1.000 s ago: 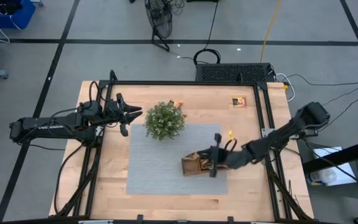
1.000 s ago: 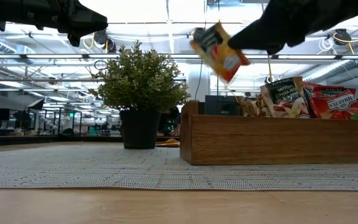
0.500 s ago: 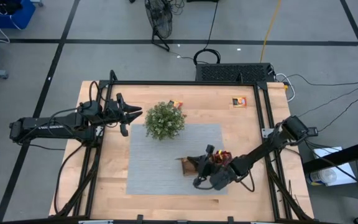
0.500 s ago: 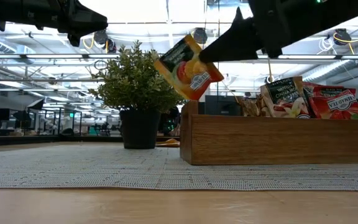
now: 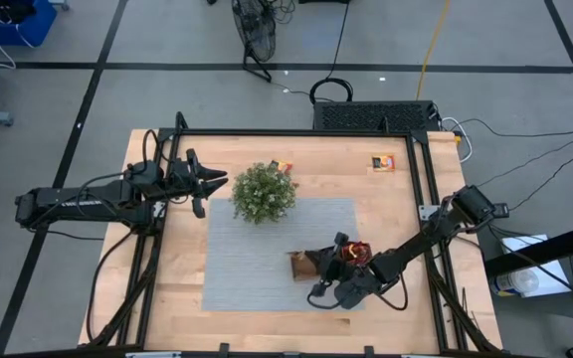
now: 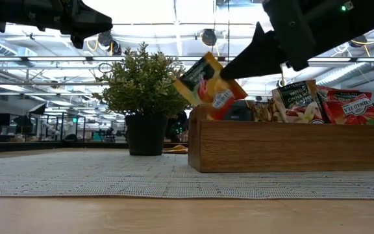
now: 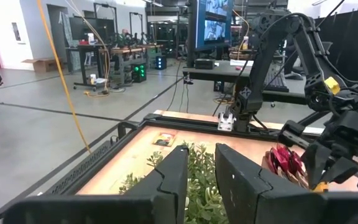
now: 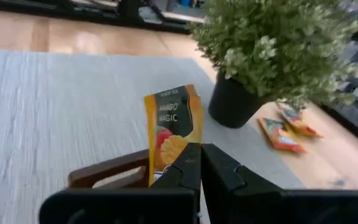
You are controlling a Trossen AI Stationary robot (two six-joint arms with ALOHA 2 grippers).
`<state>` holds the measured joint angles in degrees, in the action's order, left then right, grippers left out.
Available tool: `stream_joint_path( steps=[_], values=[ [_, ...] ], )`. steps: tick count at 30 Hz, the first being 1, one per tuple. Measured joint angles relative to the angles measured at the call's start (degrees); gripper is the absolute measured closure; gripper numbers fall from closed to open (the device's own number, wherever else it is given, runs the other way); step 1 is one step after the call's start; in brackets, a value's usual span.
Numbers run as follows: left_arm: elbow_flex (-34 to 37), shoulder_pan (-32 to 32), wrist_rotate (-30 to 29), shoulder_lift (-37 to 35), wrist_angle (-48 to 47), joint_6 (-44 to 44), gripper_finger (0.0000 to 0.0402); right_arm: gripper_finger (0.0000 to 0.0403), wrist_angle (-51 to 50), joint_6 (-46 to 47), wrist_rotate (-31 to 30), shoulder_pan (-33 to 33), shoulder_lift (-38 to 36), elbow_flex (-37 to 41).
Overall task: Pick & Place Tea
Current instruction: Put the mango tea sachet into the brown organizer
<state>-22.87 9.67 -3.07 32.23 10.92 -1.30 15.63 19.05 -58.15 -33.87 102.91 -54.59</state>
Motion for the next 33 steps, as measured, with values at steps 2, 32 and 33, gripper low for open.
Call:
stream_joint_path(
  steps=[2,32,33],
  values=[
    [0.0,0.0,0.0,0.0,0.0,0.0,0.0314,0.0403,-0.5,0.4,1.8,0.0,0.0,0.0],
    [0.0,0.0,0.0,0.0,0.0,0.0,0.0314,0.0347,-1.8,0.5,7.5,0.4,0.0,0.1],
    [0.0,0.0,0.0,0.0,0.0,0.0,0.0314,0.0338,-1.8,0.8,7.5,0.4,0.0,0.1]
  ],
)
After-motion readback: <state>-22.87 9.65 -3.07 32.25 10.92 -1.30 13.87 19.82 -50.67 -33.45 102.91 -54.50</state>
